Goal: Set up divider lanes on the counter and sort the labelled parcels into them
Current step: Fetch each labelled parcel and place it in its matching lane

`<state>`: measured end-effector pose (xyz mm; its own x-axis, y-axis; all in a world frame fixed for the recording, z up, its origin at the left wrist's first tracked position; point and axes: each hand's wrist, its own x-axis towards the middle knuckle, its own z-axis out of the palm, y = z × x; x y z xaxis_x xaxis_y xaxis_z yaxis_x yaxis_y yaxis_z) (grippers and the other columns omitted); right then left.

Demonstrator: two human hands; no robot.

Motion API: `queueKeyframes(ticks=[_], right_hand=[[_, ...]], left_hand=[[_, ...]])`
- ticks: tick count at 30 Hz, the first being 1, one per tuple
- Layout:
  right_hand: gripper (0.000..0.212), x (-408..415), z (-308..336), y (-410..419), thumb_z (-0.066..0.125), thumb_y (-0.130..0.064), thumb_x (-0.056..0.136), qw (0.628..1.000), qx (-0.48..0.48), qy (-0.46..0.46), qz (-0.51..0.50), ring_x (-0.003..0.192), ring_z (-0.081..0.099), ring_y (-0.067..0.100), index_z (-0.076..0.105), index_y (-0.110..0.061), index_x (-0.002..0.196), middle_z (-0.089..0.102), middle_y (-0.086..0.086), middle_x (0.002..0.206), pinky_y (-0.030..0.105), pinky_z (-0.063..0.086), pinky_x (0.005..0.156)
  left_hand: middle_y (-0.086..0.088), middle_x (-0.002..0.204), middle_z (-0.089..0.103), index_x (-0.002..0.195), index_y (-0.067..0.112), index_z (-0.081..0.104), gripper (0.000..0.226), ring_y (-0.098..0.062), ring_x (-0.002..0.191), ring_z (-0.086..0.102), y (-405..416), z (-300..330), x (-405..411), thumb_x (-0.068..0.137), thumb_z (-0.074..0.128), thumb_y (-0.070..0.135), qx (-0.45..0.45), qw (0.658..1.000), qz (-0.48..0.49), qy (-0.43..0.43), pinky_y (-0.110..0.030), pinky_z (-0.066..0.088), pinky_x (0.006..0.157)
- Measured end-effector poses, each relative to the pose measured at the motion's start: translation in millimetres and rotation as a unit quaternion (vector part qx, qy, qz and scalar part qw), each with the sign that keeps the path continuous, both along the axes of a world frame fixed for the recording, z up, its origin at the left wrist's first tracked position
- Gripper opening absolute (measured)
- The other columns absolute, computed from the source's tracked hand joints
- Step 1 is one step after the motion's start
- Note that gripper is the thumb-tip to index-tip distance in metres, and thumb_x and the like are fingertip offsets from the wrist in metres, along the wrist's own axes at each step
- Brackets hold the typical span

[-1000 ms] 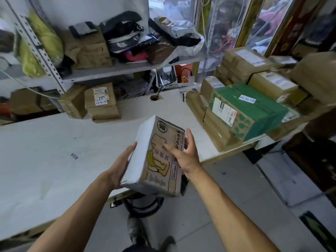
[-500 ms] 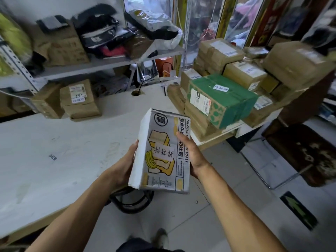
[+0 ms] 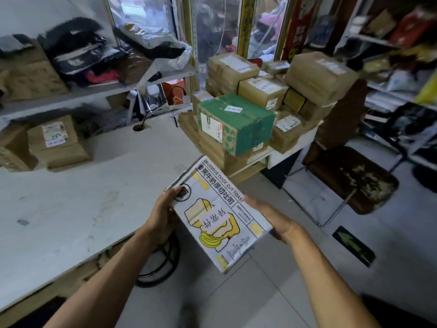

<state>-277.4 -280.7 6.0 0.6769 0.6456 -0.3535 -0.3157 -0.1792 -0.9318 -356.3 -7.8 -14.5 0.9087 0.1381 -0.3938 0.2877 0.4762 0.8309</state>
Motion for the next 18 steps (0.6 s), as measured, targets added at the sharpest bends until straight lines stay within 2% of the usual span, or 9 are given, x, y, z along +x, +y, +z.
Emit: queueKeyframes(ticks=[1,3,5,7,9,11,14,18], right_hand=[[0.074,-11.6,-6.5,-23.0,0.060,-0.073,0.080,0.999,0.007,0.018,-0.046,0.123,0.065,0.025,0.059,-0.027,0.138,0.071,0.002,0.129,0.042,0.054,0.097],[0.102,-35.5,-24.0,-65.8,0.065,-0.087,0.064,0.985,0.035,0.084,-0.149,0.124,0.063,0.028,0.052,-0.027,0.146,0.069,0.005,0.133,0.042,0.056,0.089],[0.117,-57.3,-36.0,-94.5,0.075,-0.086,0.054,0.964,0.088,0.110,-0.227,0.123,0.064,0.029,0.048,-0.025,0.149,0.066,0.008,0.136,0.043,0.058,0.086],[0.111,-69.1,-38.2,-109.8,0.082,-0.074,0.062,0.946,0.122,0.107,-0.281,0.128,0.061,0.030,0.041,-0.023,0.152,0.062,0.009,0.142,0.046,0.058,0.091],[0.108,-74.1,-46.1,-126.3,0.085,-0.063,0.069,0.929,0.171,0.102,-0.312,0.131,0.059,0.033,0.034,-0.023,0.156,0.060,0.011,0.144,0.055,0.052,0.102],[0.110,-75.0,-49.3,-151.2,0.087,-0.057,0.070,0.916,0.163,0.085,-0.358,0.129,0.060,0.033,0.030,-0.022,0.157,0.061,0.011,0.142,0.059,0.047,0.106],[0.094,-66.5,-49.8,-191.1,0.086,-0.054,0.070,0.926,0.133,0.056,-0.349,0.126,0.062,0.036,0.047,-0.019,0.148,0.064,0.013,0.138,0.059,0.049,0.104],[0.084,-20.9,-40.2,-244.3,0.081,-0.045,0.067,0.924,0.145,0.065,-0.348,0.118,0.066,0.039,0.058,-0.010,0.139,0.068,0.019,0.129,0.043,0.060,0.081]], left_hand=[[-0.033,0.132,0.061,0.133,0.004,0.063,0.074,-0.056,0.123,0.055,-15.7,-0.8,-0.1,0.078,0.067,0.053,0.001,1.000,0.003,-0.003,-0.072,0.035,0.109],[-0.032,0.128,0.064,0.122,0.008,0.072,0.063,-0.059,0.121,0.055,-50.9,-6.7,-2.3,0.083,0.058,0.055,-0.007,1.000,0.002,0.012,-0.072,0.033,0.104],[-0.028,0.133,0.063,0.129,0.009,0.068,0.074,-0.059,0.127,0.050,-89.1,-15.0,-5.3,0.076,0.066,0.060,-0.033,0.998,0.026,0.036,-0.065,0.036,0.100],[-0.022,0.139,0.061,0.138,0.012,0.061,0.086,-0.051,0.131,0.051,-126.4,-21.3,-7.1,0.068,0.075,0.060,-0.090,0.994,0.037,0.050,-0.055,0.044,0.103],[-0.019,0.139,0.062,0.140,0.014,0.060,0.084,-0.045,0.132,0.054,-163.9,-27.3,-7.7,0.069,0.075,0.058,-0.109,0.993,0.031,0.045,-0.058,0.039,0.112],[-0.017,0.136,0.065,0.138,0.014,0.062,0.084,-0.043,0.130,0.057,-193.1,-34.2,-7.6,0.068,0.075,0.058,-0.112,0.992,0.038,0.050,-0.061,0.035,0.114],[-0.018,0.142,0.060,0.138,0.016,0.063,0.089,-0.042,0.131,0.056,-226.6,-35.0,2.2,0.066,0.078,0.066,-0.108,0.989,0.017,0.097,-0.063,0.038,0.112],[-0.018,0.125,0.070,0.119,0.016,0.075,0.072,-0.041,0.115,0.064,-252.7,-36.7,48.4,0.088,0.045,0.075,-0.044,0.992,-0.081,0.091,-0.060,0.046,0.105]])
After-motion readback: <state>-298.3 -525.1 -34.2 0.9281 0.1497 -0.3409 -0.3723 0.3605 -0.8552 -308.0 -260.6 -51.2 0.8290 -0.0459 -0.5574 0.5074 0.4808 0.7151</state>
